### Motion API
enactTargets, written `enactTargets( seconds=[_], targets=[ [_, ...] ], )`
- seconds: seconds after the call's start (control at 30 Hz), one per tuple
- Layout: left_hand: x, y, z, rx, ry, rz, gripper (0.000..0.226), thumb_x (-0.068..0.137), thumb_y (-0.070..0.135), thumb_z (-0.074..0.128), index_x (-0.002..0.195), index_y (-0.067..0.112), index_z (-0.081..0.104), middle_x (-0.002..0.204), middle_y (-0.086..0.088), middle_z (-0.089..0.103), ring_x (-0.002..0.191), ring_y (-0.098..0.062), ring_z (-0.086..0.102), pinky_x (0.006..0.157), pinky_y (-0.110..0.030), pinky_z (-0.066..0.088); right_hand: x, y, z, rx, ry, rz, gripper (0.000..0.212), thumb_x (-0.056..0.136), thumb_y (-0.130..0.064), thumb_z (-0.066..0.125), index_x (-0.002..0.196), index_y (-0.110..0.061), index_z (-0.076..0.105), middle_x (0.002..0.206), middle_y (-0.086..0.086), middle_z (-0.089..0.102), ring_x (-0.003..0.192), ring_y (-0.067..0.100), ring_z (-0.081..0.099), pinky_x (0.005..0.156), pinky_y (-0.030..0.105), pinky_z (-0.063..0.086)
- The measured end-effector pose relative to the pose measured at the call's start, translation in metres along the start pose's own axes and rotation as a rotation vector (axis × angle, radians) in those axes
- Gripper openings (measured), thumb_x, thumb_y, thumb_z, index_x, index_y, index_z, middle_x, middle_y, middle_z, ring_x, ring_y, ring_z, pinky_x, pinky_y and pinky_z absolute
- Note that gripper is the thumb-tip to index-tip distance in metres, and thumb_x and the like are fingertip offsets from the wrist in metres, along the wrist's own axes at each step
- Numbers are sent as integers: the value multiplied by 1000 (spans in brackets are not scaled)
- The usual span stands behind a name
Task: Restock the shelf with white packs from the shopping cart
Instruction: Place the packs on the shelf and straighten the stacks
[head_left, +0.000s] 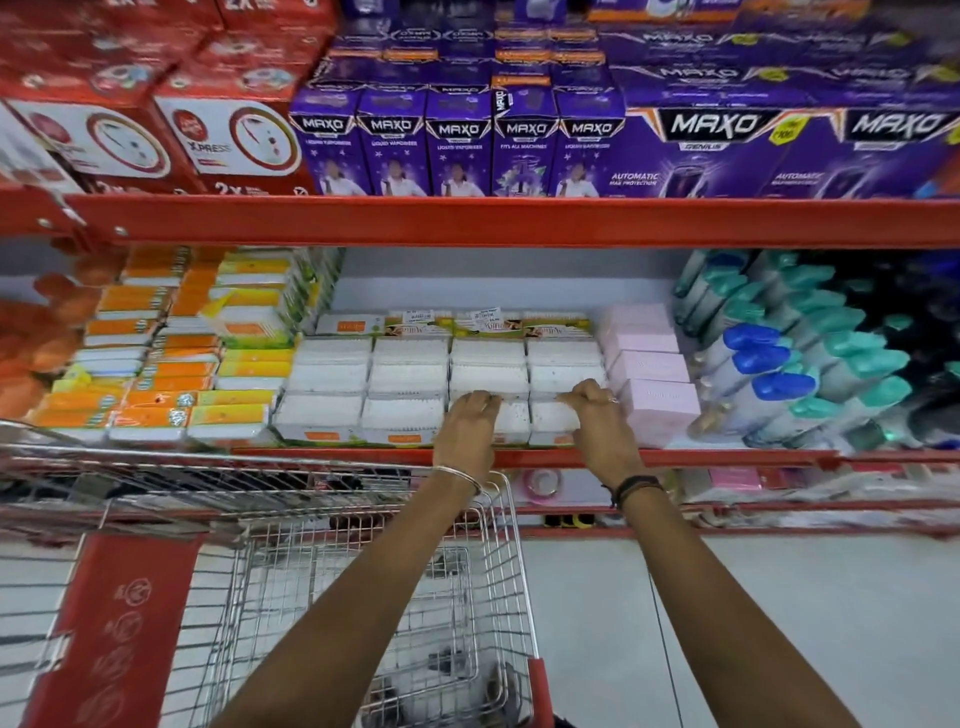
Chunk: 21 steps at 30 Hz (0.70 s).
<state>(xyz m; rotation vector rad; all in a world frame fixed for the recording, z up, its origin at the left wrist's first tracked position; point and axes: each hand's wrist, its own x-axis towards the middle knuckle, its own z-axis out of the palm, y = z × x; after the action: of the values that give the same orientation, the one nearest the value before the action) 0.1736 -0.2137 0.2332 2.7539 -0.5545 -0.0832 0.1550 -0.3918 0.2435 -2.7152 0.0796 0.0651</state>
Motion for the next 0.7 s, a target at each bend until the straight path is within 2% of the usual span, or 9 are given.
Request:
enactTargets(
  seconds=[0.13,0.23,0.33,0.4,0.43,0.53,0.6,0.67,0.7],
  targets=[
    [0,-4,7,-17,76,45,64,69,-23,55,129,-1,48,135,-21,50,129,-35,42,113,-41,31,-7,-1,5,107,30,35,59,77,19,49,130,-8,51,134,11,48,121,29,50,105,37,45],
    [-13,-1,11,-177,260,-10,47,73,-17,58,118,-3,57,128,-23,56,126,-37,46,111,-40,30,-27,-15,6,337,259,146,40,84,4,58,124,-5,54,131,12,50,117,26,52,103,27,42],
    [-30,16,8,-545,456,-241,35,84,-5,56,118,0,50,124,-19,47,120,-28,43,107,-22,29,-38,-31,13,734,420,493,14,85,-8,65,98,-4,60,100,9,55,95,24,56,83,11,47],
    [-29,23,11,-784,502,-522,32,86,5,60,115,-1,46,118,-16,43,106,-26,50,98,-23,42,-31,-33,16,1046,321,792,13,86,-19,65,88,-6,60,80,8,56,84,27,59,77,22,50],
    [-24,26,12,-934,462,-688,33,87,10,62,113,-1,44,117,-18,45,99,-27,55,93,-23,48,-26,-33,16,1211,230,920,20,88,-21,63,96,-3,62,79,11,60,82,28,61,78,28,52],
    [-8,29,9,-1415,304,-1132,42,85,23,66,111,4,39,101,-29,58,83,-39,64,76,-42,56,-14,-28,16,1552,88,1078,46,91,-21,61,128,3,47,128,27,53,110,31,58,99,34,50],
    [0,32,0,-1650,249,-1294,39,88,21,64,114,10,37,92,-18,57,75,-35,64,65,-40,55,-7,-24,18,1613,77,1086,48,91,-21,60,132,-2,44,140,24,41,122,29,49,103,35,47],
    [7,32,-2,-1762,260,-1359,47,88,17,64,126,6,39,123,-16,49,99,-38,61,73,-37,60,-2,-22,18,1620,72,1085,47,91,-20,59,133,-3,44,142,21,38,121,27,49,101,34,48],
    [11,32,-3,-1787,257,-1370,49,87,16,65,128,3,40,135,-16,42,108,-41,57,68,-38,62,-1,-21,18,1617,69,1085,47,91,-20,59,132,-3,44,143,19,39,115,26,50,102,34,47]
  ],
)
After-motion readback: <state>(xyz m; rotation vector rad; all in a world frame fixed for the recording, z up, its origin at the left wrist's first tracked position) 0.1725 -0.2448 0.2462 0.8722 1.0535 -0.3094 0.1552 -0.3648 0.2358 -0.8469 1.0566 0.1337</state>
